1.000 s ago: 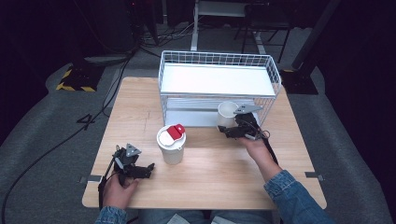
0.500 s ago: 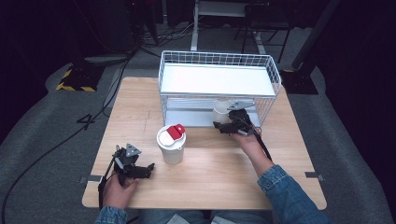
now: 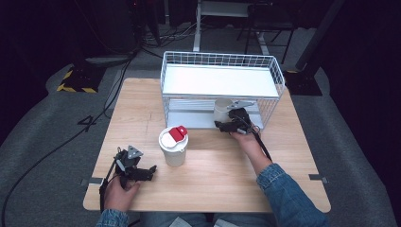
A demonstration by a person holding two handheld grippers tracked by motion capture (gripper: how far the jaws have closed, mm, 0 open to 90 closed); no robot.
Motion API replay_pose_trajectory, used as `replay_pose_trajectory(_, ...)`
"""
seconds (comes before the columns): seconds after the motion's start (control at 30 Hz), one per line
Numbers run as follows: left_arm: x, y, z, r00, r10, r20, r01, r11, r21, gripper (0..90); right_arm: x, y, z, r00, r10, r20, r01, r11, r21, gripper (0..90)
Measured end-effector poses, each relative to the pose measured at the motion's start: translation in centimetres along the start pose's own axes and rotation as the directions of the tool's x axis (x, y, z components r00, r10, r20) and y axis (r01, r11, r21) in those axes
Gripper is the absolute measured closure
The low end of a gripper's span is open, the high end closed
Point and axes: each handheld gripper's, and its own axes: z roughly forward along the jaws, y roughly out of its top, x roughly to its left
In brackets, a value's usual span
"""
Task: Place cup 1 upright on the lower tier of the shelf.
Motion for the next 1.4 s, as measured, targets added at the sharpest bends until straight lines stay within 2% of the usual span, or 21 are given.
replay_pose_trajectory(0.1,0.0,0.0,0.0,1.0000,0.000,0.001,0.000,1.0000,-0.001,0.6,-0.1,0.1,0.5,0.9997,0.004,0.025,-0.004,1.000,-0.002,24.2)
replay_pose_trajectory(0.37,0.0,0.0,0.0,1.0000,0.000,0.000,0.000,1.0000,0.000,0.7,-0.1,0.2,1.4,0.9985,0.020,0.050,-0.020,1.000,-0.004,24.2)
replay_pose_trajectory(0.53,0.0,0.0,0.0,1.0000,0.000,0.000,0.000,1.0000,0.000,0.7,-0.2,0.2,2.1,0.9983,0.013,0.057,-0.013,1.000,0.002,24.2)
replay_pose_trajectory(0.97,0.0,0.0,0.0,1.0000,0.000,0.001,0.000,1.0000,0.000,0.7,-0.7,0.0,2.9,0.9972,0.051,0.055,-0.051,0.999,-0.001,24.1)
replay_pose_trajectory(1.33,0.0,0.0,0.0,1.0000,0.000,0.000,0.000,1.0000,0.000,0.7,-0.7,-0.2,3.1,0.9977,0.047,0.049,-0.047,0.999,0.006,23.8)
replay_pose_trajectory(1.4,0.0,0.0,0.0,1.0000,0.000,0.000,0.000,1.0000,0.000,0.7,-0.8,-0.2,3.0,0.9981,0.043,0.044,-0.043,0.999,0.007,20.7)
